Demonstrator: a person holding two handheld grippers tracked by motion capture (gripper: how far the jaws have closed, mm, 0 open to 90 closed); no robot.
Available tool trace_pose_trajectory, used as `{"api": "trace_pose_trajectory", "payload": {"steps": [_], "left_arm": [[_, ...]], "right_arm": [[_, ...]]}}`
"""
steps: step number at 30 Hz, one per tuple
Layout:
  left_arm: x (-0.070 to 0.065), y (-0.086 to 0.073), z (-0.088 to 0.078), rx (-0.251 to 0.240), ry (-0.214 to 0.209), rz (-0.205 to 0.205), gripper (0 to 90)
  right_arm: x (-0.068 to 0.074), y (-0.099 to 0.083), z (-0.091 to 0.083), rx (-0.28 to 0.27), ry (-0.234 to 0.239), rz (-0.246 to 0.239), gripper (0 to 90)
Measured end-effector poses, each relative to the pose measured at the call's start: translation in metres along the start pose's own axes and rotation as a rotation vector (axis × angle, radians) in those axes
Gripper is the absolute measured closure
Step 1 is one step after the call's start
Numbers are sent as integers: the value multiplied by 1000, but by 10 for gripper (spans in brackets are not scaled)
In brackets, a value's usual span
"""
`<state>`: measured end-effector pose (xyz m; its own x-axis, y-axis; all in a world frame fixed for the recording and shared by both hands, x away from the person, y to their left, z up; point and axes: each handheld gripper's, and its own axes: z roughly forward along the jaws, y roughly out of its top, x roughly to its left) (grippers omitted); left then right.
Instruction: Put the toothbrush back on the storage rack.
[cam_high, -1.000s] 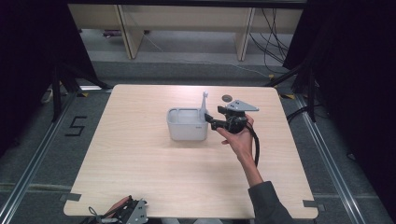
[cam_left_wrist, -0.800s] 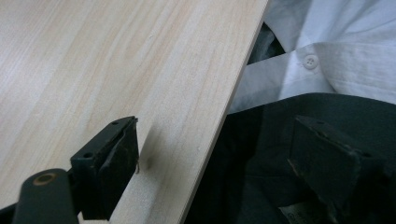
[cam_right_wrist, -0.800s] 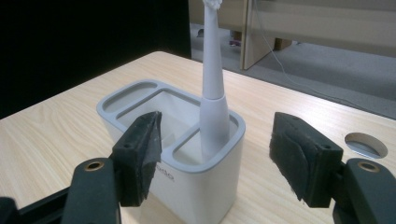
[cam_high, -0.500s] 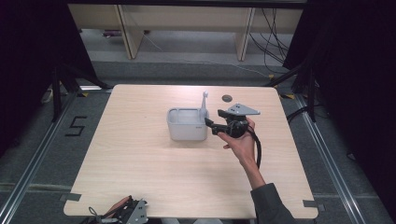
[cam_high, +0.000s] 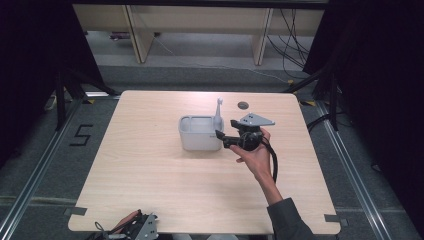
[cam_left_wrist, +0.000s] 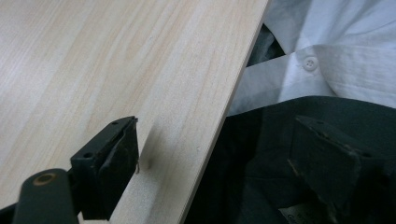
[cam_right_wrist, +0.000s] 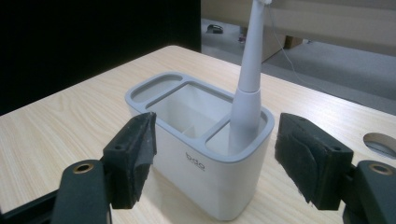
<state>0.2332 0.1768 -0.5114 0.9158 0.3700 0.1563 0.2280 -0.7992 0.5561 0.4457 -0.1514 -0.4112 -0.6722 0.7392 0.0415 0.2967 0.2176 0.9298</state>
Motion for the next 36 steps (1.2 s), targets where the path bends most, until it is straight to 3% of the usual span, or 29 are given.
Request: {"api": "trace_pose_trajectory", "payload": {"steps": [4,5,6,10,11,12,27,29,30,31,34,36], "left_arm": [[0,0,0,-1,0,0,153],[1,1,-2,26,-23,6,153],[0,0,0,1,0,1,153],[1,1,-2,25,-22,1,153],[0,0,0,-4,1,-6,153],[1,1,-2,27,-25,-2,153],[1,1,-2,23,-25,-4,153],[1,1,-2,19,-19,-2,153],[1,1,-1,17,-17,-3,153],[1,1,-1,17,-17,-3,153],[0,0,0,-6,5,-5,153],[1,1,-2,21,-19,-2,153]], "right_arm": [[2,0,-1,16,5,4,284],[2,-1,0,9,19,5,283],[3,-1,0,10,13,5,281],[5,-2,-1,16,2,10,277],[4,-2,-1,14,9,-2,275],[5,-2,-2,21,10,3,273],[13,-9,-10,25,37,13,259],[14,-10,-11,33,33,-2,258],[16,-10,-12,37,28,15,257],[14,-11,-12,33,26,-19,257],[17,-13,-13,41,45,-4,255],[18,-14,-14,53,41,0,251]]}}
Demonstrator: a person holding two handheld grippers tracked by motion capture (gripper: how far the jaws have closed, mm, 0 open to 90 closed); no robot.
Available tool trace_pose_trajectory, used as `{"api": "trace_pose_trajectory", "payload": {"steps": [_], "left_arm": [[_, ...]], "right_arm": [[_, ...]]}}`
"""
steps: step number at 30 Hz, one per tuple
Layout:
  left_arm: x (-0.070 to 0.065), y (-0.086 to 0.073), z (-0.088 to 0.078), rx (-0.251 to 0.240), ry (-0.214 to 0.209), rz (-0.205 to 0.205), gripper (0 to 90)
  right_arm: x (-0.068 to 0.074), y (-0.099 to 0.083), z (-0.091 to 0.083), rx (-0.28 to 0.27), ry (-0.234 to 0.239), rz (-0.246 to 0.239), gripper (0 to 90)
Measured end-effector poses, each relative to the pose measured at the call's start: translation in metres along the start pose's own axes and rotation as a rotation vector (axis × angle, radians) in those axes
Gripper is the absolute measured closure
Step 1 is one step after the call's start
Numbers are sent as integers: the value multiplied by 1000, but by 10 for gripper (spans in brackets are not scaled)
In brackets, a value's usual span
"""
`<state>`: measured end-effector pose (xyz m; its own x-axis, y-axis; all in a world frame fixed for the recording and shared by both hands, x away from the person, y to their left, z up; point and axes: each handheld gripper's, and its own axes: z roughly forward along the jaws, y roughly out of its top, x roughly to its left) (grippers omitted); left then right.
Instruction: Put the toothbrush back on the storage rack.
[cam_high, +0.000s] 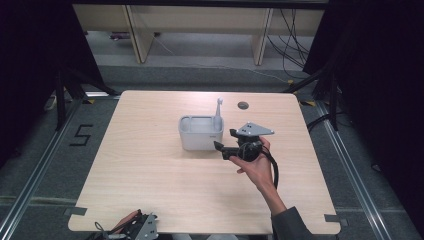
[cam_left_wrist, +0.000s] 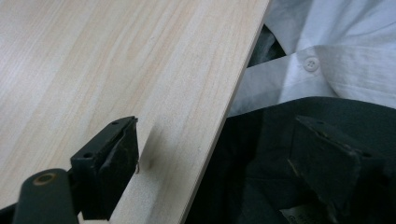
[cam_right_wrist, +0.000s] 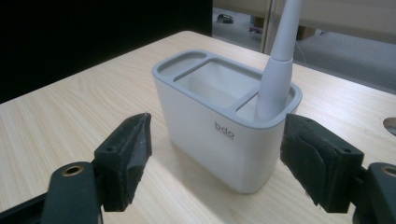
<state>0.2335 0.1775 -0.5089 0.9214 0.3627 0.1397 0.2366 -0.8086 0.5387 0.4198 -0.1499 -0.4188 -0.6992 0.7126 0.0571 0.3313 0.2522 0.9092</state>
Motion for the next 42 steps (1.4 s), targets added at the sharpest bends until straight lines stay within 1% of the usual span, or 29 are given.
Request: {"api": "trace_pose_trajectory", "payload": {"steps": [4,5,6,7,8,9,10,11,12,15,16,19,21,22,23,25,26,27,28,29,30,31,32,33,35,37,38,41,42], "left_arm": [[0,0,0,6,-6,-2,153],[0,0,1,-7,6,-2,153],[0,0,1,-7,6,-2,153],[0,0,0,1,-2,-3,153],[0,0,0,1,-1,-3,153],[0,0,0,6,-6,-3,153],[0,0,0,5,-6,-4,153],[0,0,0,5,-5,-5,153],[0,0,0,5,-5,-5,153],[0,0,0,-3,2,-8,153],[-1,-1,2,-27,24,-13,153],[-1,-1,2,-28,26,-10,153],[-1,-1,2,-29,26,-10,153],[-1,-1,2,-30,26,-10,153],[-1,-1,2,-29,26,-10,153],[-1,-1,2,-27,26,-10,154],[-1,-1,2,-30,26,-10,153],[-1,-1,2,-29,26,-10,153],[-1,-1,2,-28,26,-9,153],[-1,-1,2,-30,26,-10,153],[-1,-1,2,-31,26,-11,153],[-1,-1,2,-31,26,-11,153],[-1,-1,2,-31,27,-11,153],[-1,-1,2,-31,27,-11,153],[-1,-1,2,-31,27,-12,153],[-1,-1,2,-31,27,-12,153],[-1,-1,2,-30,27,-10,153],[-1,-1,2,-30,27,-11,153],[-1,-1,2,-30,27,-11,153]], "right_arm": [[0,-3,-1,4,1,-16,249],[1,-4,-1,0,4,-14,249],[3,-5,-3,12,6,12,249],[3,-5,-3,12,6,12,249],[2,-6,-3,8,2,-19,248],[3,-6,-4,17,1,-13,248],[3,-7,-4,8,13,-25,248],[6,-8,-5,11,7,11,248],[5,-9,-5,16,16,-15,248],[7,-10,-7,26,11,-12,244],[9,-13,-8,20,16,-3,243],[10,-14,-10,32,11,-16,240],[13,-19,-10,36,11,-3,239],[12,-20,-9,31,31,-30,237],[14,-22,-10,46,28,-3,237],[14,-23,-11,49,19,-13,237],[17,-26,-13,65,19,14,235],[15,-27,-12,51,22,-8,233],[17,-28,-13,67,21,1,232],[17,-29,-12,54,20,-11,231],[17,-30,-12,62,28,-28,230],[17,-30,-12,62,28,-28,230],[20,-33,-13,75,24,-3,225],[19,-34,-13,75,25,-31,225],[21,-36,-12,72,33,-14,224],[25,-40,-15,92,33,5,224],[24,-41,-15,99,47,-11,224],[26,-44,-16,103,43,-6,224],[26,-46,-16,99,44,-25,225]]}}
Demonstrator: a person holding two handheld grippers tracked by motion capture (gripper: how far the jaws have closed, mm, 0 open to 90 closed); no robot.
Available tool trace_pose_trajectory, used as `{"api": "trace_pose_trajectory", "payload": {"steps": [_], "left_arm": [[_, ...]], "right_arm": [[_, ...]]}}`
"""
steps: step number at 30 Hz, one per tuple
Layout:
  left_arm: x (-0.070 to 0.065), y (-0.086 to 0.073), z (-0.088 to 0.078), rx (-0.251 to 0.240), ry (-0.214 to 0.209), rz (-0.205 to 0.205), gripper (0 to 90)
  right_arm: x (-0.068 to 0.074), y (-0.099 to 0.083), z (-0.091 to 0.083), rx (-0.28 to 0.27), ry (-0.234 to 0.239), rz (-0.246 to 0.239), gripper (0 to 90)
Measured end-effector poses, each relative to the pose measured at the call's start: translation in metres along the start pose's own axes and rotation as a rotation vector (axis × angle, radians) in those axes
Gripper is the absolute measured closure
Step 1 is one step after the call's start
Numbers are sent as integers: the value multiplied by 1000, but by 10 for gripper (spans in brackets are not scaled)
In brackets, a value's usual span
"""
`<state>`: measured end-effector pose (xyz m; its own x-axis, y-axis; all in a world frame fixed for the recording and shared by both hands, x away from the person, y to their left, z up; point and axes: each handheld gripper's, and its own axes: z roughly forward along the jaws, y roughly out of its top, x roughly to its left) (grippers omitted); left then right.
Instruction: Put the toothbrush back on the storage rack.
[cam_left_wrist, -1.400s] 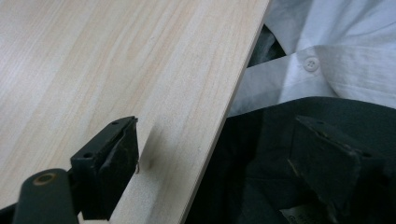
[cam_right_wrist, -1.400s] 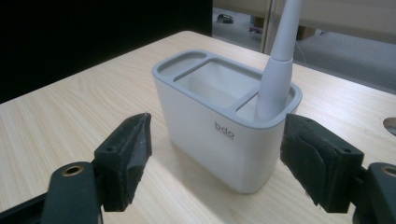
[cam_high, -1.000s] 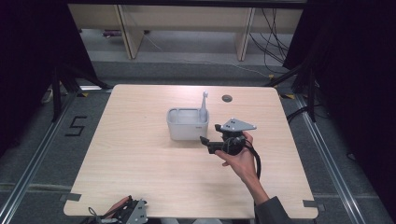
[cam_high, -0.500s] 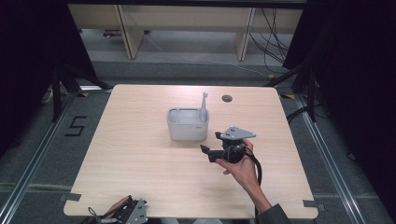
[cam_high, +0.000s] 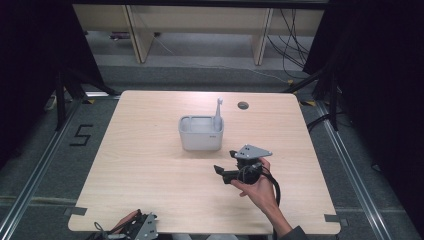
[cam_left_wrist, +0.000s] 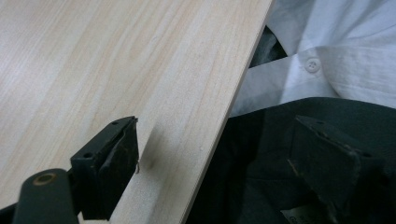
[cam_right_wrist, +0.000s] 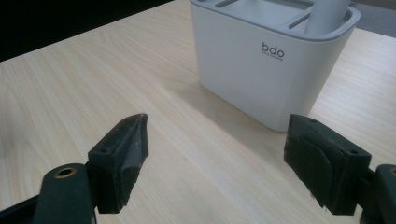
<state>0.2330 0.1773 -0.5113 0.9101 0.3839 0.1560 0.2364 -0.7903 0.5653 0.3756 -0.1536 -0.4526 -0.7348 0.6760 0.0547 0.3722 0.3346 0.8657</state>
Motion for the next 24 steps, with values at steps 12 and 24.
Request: {"api": "trace_pose_trajectory", "payload": {"steps": [12,24], "left_arm": [[1,1,-1,24,-24,4,153],[0,0,0,2,1,0,153]], "right_arm": [[8,-16,0,37,31,28,220],[17,-31,-4,63,48,51,184]]}}
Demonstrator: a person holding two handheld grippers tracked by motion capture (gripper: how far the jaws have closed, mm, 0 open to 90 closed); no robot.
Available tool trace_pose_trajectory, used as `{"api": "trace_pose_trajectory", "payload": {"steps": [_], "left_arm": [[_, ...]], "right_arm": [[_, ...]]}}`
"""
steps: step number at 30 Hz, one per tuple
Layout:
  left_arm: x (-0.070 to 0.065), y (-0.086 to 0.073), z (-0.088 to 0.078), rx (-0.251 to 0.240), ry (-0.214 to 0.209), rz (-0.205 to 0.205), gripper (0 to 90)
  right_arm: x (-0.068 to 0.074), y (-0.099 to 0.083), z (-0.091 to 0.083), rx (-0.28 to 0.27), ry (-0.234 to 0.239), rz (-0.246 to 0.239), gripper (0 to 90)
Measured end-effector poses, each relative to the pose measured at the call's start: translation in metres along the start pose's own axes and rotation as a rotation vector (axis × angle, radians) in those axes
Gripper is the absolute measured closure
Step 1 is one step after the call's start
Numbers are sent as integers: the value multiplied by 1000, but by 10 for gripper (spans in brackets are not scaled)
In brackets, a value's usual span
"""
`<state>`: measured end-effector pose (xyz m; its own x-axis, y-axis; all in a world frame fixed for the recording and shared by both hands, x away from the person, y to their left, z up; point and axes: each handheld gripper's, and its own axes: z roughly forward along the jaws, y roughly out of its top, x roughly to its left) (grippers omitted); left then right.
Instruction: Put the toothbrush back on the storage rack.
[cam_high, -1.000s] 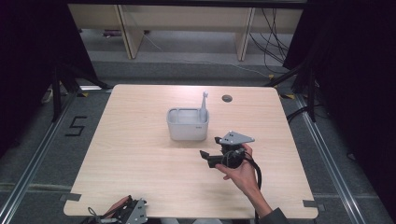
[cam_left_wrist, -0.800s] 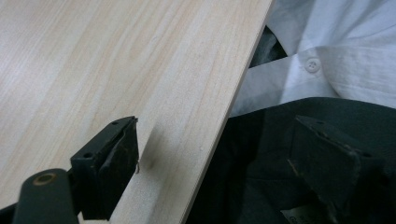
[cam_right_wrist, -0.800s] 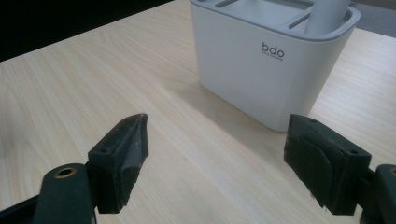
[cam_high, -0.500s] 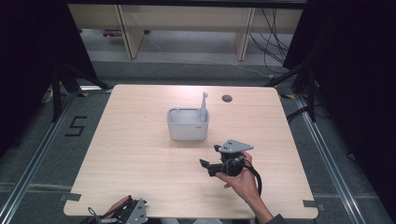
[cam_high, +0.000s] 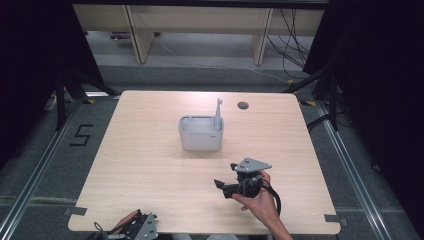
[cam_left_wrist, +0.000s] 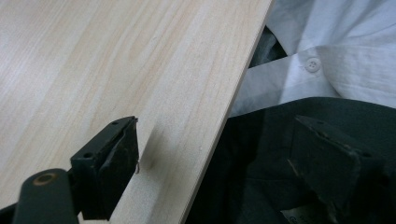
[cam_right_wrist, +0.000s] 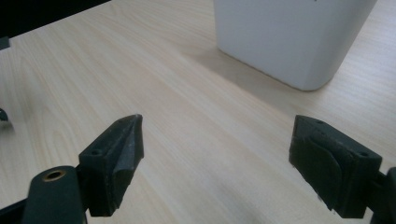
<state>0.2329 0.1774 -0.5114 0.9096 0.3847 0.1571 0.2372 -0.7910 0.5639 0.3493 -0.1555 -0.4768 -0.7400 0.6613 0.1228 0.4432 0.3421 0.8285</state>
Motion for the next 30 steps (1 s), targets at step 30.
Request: {"api": "trace_pose_trajectory", "payload": {"steps": [30], "left_arm": [[0,0,0,0,1,-1,153]], "right_arm": [[9,-32,-33,64,18,-15,165]]}}
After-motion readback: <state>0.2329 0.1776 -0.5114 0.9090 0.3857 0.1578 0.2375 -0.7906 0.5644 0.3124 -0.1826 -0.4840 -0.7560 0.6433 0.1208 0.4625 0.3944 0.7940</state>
